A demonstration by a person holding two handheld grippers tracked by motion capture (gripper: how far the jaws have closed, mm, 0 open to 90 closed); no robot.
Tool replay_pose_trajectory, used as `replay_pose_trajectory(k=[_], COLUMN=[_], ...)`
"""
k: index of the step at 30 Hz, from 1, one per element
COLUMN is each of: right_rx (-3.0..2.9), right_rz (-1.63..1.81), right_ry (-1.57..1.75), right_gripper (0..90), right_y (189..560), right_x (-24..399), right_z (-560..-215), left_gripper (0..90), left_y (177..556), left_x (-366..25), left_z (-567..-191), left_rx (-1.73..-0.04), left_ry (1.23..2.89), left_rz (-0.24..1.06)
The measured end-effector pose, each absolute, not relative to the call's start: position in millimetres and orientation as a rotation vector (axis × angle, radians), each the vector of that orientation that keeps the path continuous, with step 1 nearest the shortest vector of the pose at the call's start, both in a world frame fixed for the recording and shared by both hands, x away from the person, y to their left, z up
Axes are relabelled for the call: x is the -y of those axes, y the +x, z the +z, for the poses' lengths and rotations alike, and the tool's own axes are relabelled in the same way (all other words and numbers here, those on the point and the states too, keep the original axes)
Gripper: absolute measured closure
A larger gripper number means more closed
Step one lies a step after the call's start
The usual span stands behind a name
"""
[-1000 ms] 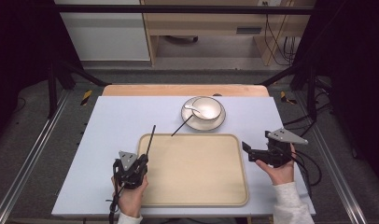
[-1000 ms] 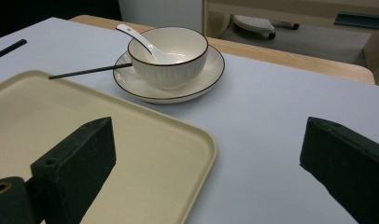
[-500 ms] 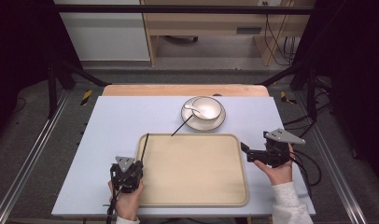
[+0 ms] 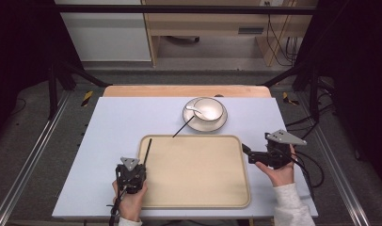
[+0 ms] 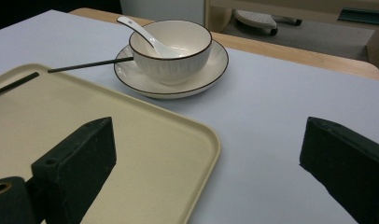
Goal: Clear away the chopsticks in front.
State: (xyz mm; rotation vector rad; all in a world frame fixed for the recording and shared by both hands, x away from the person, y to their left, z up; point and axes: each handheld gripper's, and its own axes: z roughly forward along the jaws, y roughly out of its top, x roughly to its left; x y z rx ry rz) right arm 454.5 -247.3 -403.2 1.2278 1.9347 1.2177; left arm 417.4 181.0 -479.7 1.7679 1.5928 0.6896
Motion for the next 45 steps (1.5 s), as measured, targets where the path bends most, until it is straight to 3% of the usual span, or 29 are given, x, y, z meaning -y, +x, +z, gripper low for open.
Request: replay_pose_trajectory(k=[8,16,33,45], right_rx=[-1.926,-1.915,-1.896,-1.897], right_rz=[1.220,1.223,1.233,1.240], right_ry=[1.228,1.233,1.236,1.233], right_gripper=[3.9,3.9,4.0,4.0], right_y=[454,453,453,453], right_x=[249,250,253,254], right_z=[-402,-401,-399,-398], left_gripper=[77.5,62.1,35.2,26.8], left_y=[418,429,472,521], left_x=[-186,-189,-153,-126], left_z=[-465,-437,-399,-389], left_rx=[-1.528,-1.371,-1.089,-0.990], left_ry=[1.735,1.711,1.802,1.859], left_rz=[0.676,0.643,0.687,0.634])
